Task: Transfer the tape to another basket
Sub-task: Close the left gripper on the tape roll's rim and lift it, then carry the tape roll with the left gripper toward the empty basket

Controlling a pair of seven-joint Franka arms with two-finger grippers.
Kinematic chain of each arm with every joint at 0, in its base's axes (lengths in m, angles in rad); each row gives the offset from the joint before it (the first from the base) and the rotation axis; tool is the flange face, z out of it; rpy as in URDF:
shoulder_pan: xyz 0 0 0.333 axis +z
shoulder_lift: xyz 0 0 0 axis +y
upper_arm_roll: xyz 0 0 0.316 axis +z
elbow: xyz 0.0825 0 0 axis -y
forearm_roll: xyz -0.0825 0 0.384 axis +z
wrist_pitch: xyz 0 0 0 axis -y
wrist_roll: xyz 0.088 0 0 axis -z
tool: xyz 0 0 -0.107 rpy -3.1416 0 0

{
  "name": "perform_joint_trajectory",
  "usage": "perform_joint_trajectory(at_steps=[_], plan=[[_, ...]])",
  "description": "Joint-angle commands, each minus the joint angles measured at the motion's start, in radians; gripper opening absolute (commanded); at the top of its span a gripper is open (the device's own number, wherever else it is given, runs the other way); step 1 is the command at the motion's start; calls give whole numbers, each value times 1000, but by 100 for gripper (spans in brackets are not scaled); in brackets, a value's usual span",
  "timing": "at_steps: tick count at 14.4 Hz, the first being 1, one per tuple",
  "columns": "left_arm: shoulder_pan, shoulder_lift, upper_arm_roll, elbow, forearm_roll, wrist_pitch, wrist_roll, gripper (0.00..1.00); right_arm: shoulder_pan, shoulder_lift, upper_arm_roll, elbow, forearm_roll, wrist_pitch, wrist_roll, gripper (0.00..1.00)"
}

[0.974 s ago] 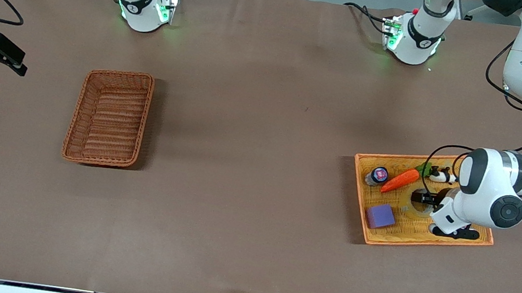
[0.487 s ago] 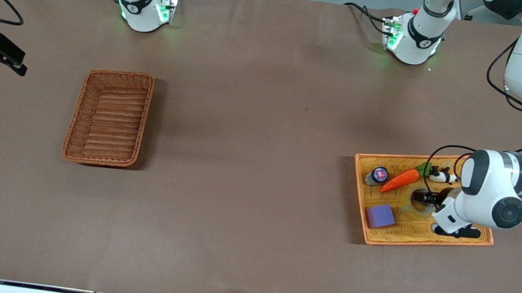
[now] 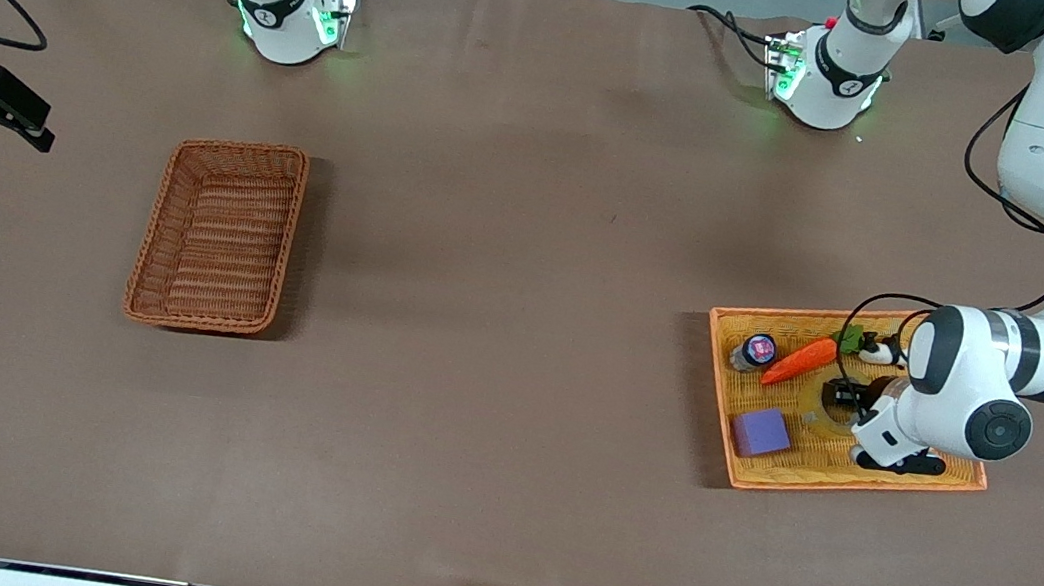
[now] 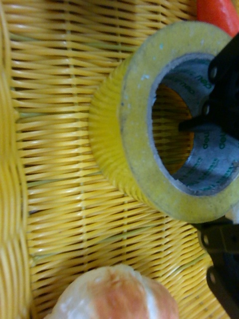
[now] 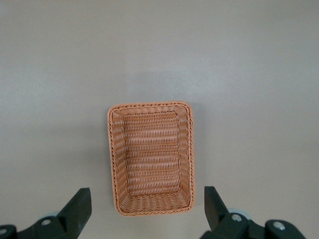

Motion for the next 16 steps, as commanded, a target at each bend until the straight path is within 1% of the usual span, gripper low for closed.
perform_joint_trajectory(at_steps=[1, 2, 4, 6, 7, 8, 10, 11, 13, 14, 16], plan=[[2, -6, 0, 20, 23, 1, -10, 6, -1, -23, 6, -19, 2, 7, 11, 100], [5, -12, 0, 20, 23, 0, -9, 1, -1, -23, 5, -19, 2, 7, 11, 100], [5, -27, 6, 24, 23, -2, -7, 1, -1, -23, 6, -19, 2, 7, 11, 100], [5, -65, 7, 26, 24, -11, -4, 0, -1, -23, 6, -19, 2, 7, 12, 100], [3, -101, 12, 32, 24, -19, 3, 0, -1, -23, 6, -19, 2, 7, 11, 100], [5, -160, 10, 35, 26, -51, 3, 0, -1, -23, 6, -18, 2, 8, 12, 100], [-7, -213, 0, 68, 26, -109, 6, 0, 1, -23, 6, -16, 2, 7, 14, 100], [-33, -222, -8, 84, 27, -147, 2, 0, -1, -23, 6, -16, 2, 7, 14, 100], [-145, -219, -17, 108, 26, -184, -6, 0, -1, -23, 6, -16, 2, 5, 12, 100], [-217, -211, -17, 112, 26, -201, -6, 0, -2, -23, 6, -16, 2, 7, 9, 100], [-332, -190, -20, 124, 21, -204, -18, 0, -1, -23, 6, -16, 2, 7, 11, 100]])
